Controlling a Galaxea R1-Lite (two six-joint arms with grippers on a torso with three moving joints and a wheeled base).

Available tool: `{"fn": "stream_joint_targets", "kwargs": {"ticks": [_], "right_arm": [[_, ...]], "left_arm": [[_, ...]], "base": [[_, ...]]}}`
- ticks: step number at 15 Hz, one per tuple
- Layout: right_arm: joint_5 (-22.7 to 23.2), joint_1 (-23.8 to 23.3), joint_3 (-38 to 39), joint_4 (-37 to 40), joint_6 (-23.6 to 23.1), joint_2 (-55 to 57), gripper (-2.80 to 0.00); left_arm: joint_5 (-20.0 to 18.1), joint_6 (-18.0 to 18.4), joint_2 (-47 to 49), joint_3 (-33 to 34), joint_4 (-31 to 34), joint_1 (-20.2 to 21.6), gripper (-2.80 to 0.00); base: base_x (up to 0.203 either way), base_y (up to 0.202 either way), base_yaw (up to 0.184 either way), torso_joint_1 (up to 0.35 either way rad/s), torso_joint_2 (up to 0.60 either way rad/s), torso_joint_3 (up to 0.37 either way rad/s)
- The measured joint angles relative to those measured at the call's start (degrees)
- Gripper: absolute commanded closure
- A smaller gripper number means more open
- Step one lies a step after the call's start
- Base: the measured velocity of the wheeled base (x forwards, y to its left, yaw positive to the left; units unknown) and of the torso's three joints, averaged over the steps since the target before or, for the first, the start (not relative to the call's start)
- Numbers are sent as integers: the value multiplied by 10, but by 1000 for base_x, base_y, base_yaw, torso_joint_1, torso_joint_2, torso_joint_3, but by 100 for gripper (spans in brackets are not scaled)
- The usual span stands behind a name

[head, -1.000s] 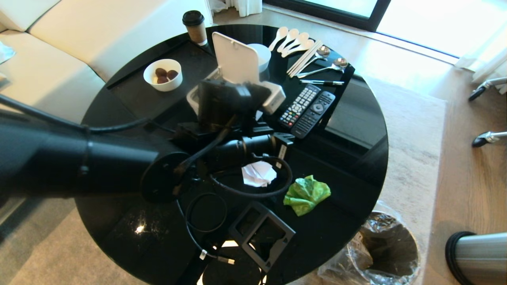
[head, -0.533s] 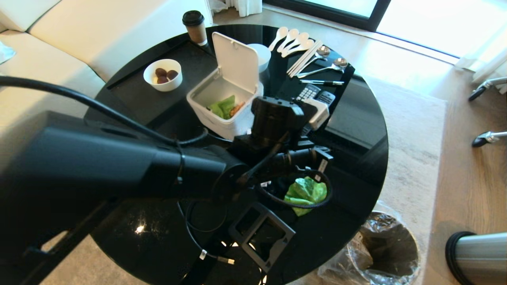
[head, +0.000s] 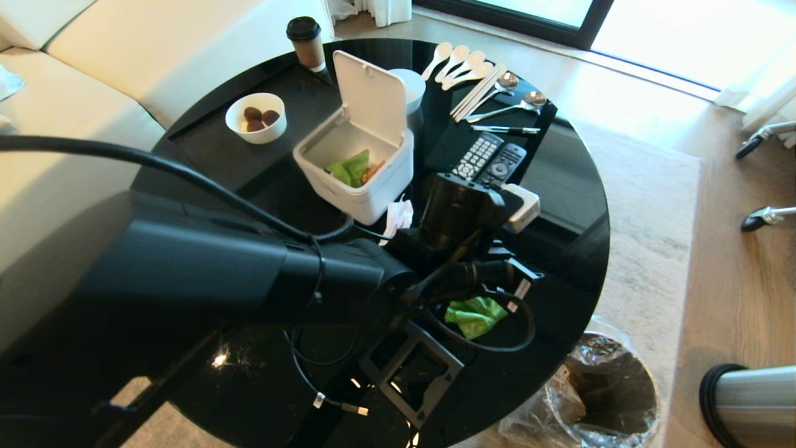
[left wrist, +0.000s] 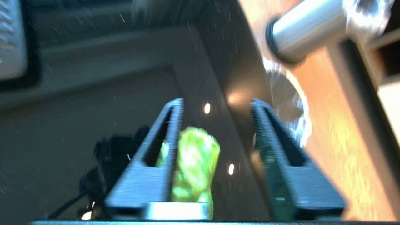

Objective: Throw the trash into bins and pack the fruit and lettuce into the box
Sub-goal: Pick up the vegetable leaves

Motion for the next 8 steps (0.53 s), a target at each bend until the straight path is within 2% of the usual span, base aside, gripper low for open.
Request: {"fn": "stream_joint_targets", "kwargs": {"ticks": [5,8], "right_arm": [[0,0,0,0,0,0,0],[0,0,0,0,0,0,0]], "left_arm": [[2,50,5,-75,148,14,-280],[2,101,12,-117,218,36,-280]], "base": [[0,0,0,0,0,0],[0,0,0,0,0,0]]}}
